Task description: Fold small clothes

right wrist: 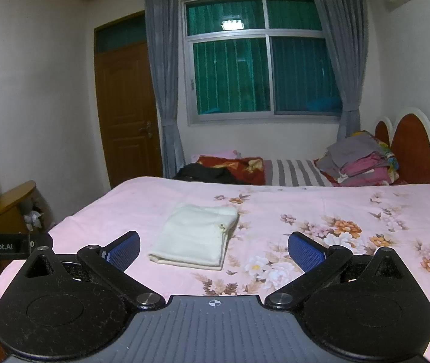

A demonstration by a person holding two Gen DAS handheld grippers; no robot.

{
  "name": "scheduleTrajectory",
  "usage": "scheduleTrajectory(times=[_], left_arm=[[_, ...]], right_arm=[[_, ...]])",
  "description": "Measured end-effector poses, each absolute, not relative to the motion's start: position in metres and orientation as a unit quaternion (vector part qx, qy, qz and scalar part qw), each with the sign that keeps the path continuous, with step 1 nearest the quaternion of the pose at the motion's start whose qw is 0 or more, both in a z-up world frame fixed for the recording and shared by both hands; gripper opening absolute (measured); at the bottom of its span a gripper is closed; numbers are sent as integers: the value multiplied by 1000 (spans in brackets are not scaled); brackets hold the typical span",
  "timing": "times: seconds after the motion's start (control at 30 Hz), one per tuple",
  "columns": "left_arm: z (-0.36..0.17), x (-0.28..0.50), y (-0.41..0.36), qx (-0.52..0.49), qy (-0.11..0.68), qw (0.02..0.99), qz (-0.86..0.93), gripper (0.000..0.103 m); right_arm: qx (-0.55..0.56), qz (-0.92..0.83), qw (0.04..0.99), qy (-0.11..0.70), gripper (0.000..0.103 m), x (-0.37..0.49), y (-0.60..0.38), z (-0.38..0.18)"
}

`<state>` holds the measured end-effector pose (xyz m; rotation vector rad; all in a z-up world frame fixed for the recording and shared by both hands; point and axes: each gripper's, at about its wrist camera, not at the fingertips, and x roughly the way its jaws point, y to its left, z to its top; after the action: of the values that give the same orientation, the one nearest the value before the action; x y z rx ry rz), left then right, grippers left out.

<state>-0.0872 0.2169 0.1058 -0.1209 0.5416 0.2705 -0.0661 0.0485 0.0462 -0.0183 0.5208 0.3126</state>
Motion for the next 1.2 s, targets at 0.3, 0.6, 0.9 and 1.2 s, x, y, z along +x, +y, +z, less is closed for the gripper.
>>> scheduleTrajectory(times=[0.3, 0.6, 0.9, 1.2], left_arm=[[105, -87, 216, -60, 270, 952, 133, 103], [105, -88, 217, -61, 272, 951, 133, 103], [104, -88, 217, -59, 272, 951, 134, 103], [102, -87, 220, -61, 275, 950, 135, 103]], right_arm=[[-8, 157, 953, 259, 103, -65, 49, 45], [-7, 157, 952, 263, 103, -62, 49, 41], [-6, 159, 950, 268, 103, -62, 51, 39], [-4, 159, 949, 272, 103, -61, 52, 37]])
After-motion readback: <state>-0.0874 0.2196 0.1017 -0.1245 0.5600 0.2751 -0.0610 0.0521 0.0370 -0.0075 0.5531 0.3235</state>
